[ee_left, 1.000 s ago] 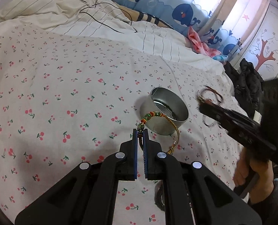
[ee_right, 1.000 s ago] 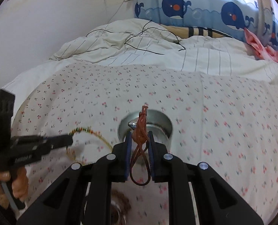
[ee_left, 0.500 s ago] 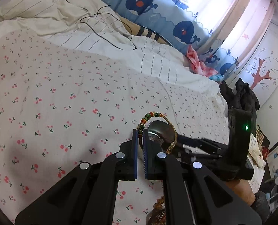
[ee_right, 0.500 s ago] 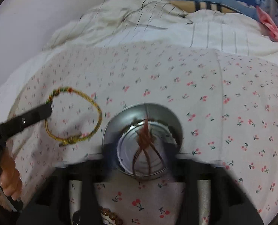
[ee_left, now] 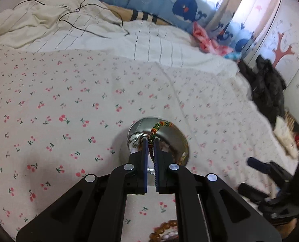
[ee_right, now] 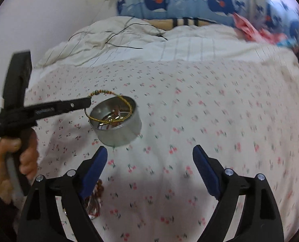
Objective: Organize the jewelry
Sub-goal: 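Move the right tool open to the black braided bracelet on the pile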
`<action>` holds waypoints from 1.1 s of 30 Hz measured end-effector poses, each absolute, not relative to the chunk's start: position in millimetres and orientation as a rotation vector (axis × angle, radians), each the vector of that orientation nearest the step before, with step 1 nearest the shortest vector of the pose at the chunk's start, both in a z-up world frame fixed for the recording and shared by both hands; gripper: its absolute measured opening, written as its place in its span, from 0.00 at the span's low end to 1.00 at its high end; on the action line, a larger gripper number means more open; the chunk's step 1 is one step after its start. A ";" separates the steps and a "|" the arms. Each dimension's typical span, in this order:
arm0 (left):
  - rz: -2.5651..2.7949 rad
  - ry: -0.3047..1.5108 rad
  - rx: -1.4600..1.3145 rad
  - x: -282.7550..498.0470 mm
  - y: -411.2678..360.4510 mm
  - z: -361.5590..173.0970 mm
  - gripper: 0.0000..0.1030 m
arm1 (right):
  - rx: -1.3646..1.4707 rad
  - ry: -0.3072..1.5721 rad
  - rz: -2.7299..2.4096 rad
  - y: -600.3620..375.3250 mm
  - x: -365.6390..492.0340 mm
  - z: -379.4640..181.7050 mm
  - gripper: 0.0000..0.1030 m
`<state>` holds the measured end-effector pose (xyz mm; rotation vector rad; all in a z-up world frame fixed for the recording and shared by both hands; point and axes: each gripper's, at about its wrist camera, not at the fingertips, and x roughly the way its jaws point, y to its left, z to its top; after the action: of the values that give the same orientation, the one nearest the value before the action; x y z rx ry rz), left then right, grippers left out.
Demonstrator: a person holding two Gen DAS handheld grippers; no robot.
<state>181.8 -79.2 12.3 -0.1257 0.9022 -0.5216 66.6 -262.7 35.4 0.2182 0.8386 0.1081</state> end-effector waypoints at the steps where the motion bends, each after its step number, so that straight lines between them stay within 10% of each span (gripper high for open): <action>1: -0.517 0.913 -0.113 181.6 -81.6 8.8 0.05 | 0.225 0.838 0.105 -263.5 67.8 34.6 0.81; 7: -0.483 0.890 -0.012 170.8 -92.1 4.7 0.22 | 0.195 0.837 0.114 -256.2 67.6 35.1 0.81; 10: -0.405 0.808 0.070 154.7 -95.1 17.8 0.60 | 0.179 0.831 0.119 -251.5 65.0 36.2 0.81; 33: -0.305 0.736 0.182 58.2 -50.4 28.1 0.78 | 0.169 0.853 0.187 -214.9 26.0 21.2 0.86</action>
<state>58.2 -50.4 28.1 0.1818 0.7363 -0.3048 26.0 -214.9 21.2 0.1690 0.8531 0.1867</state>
